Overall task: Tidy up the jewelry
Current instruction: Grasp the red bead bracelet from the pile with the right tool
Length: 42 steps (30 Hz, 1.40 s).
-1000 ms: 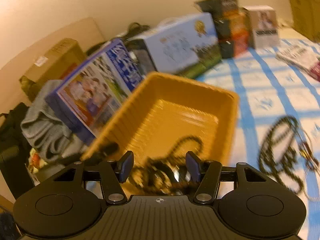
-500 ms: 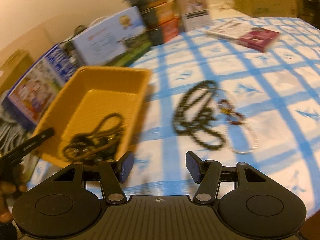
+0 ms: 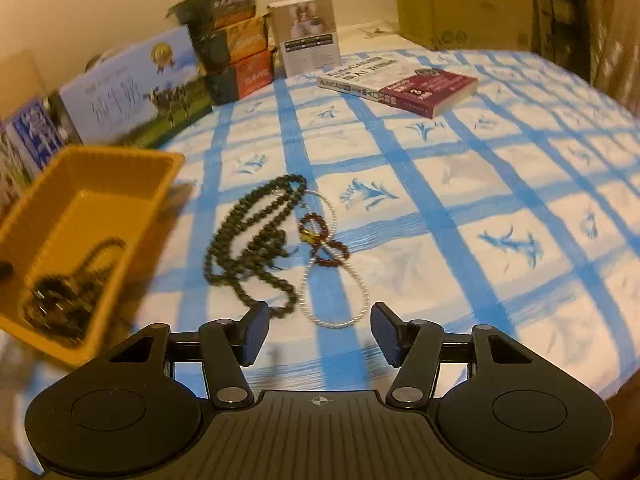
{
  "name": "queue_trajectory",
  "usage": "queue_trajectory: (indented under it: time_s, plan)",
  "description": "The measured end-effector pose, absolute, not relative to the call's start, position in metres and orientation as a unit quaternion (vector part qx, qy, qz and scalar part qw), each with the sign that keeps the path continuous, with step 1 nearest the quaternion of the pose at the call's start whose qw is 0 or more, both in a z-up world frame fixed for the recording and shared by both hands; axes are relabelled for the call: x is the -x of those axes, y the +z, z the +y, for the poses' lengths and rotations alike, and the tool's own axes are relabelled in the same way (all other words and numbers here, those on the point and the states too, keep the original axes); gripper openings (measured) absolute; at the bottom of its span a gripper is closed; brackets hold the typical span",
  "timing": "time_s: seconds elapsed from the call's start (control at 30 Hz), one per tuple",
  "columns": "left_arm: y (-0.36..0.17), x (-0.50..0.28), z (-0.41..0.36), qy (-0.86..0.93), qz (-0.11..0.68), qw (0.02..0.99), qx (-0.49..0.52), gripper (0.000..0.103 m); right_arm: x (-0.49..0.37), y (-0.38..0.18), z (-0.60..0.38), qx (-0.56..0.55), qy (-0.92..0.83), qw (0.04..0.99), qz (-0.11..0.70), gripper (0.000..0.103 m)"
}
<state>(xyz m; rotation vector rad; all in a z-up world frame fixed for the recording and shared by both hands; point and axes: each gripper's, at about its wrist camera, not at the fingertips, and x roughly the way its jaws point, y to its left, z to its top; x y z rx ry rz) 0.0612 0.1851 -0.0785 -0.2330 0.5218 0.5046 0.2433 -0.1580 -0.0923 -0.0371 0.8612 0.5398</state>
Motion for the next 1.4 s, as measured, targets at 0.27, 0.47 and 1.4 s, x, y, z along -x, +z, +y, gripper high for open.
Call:
queue_trajectory:
  time_s: [0.27, 0.47, 1.4]
  plan:
    - [-0.078, -0.062, 0.185, 0.246, 0.257, 0.928, 0.111, 0.005, -0.263, -0.113, -0.153, 0.053, 0.256, 0.874, 0.410, 0.027]
    - [-0.077, -0.062, 0.185, 0.245, 0.258, 0.928, 0.110, 0.005, -0.271, -0.114, -0.142, 0.057, 0.272, 0.872, 0.403, 0.016]
    - [-0.078, -0.063, 0.186, 0.244, 0.262, 0.928, 0.109, 0.005, -0.316, -0.136, -0.096, 0.093, 0.268, 0.881, 0.379, 0.005]
